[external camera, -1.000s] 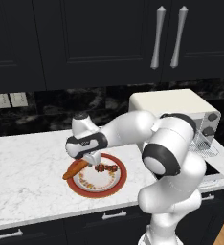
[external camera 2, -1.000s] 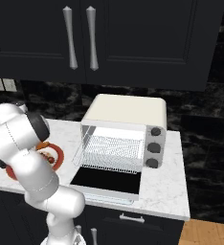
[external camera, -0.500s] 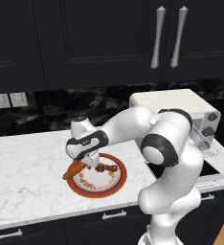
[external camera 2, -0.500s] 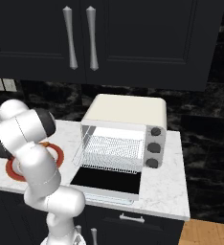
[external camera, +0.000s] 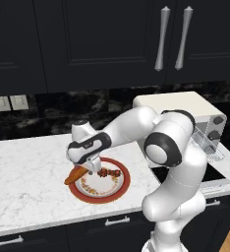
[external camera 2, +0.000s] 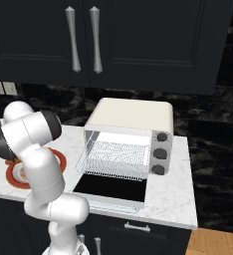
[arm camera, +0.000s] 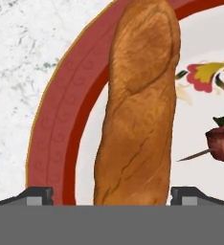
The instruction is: Pick up the kebab skewer and baguette bread, and place them inside the toaster oven. Close the toaster oven door and start by setting the timer.
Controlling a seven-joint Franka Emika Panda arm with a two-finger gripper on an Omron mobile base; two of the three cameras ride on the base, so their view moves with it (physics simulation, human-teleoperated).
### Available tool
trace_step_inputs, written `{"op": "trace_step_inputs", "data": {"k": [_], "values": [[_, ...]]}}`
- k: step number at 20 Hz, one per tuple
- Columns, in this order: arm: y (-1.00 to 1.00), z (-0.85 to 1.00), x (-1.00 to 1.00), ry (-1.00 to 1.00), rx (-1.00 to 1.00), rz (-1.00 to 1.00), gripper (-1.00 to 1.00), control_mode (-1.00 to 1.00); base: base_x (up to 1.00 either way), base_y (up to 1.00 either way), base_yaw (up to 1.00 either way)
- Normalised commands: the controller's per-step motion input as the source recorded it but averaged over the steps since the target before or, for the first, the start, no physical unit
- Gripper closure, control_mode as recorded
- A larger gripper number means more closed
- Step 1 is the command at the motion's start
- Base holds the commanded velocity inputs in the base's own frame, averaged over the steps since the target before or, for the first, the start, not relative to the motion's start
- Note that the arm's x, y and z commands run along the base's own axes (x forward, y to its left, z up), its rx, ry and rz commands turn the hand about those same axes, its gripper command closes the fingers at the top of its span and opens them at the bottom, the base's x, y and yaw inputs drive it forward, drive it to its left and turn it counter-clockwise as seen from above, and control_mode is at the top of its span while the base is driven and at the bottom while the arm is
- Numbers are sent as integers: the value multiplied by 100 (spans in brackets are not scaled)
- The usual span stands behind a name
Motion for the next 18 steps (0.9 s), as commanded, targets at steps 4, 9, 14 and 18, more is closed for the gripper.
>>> {"op": "trace_step_inputs", "data": {"k": [4, 9, 14, 18], "values": [[1, 0, 0, 0, 0, 0, 100, -100, 0, 0, 0], [-3, 5, 0, 0, 0, -1, 100, -100, 0, 0, 0], [-28, 56, -8, -6, 2, -7, 100, -100, 0, 0, 0], [-59, 52, -24, -2, 3, -15, 100, -100, 0, 0, 0]]}}
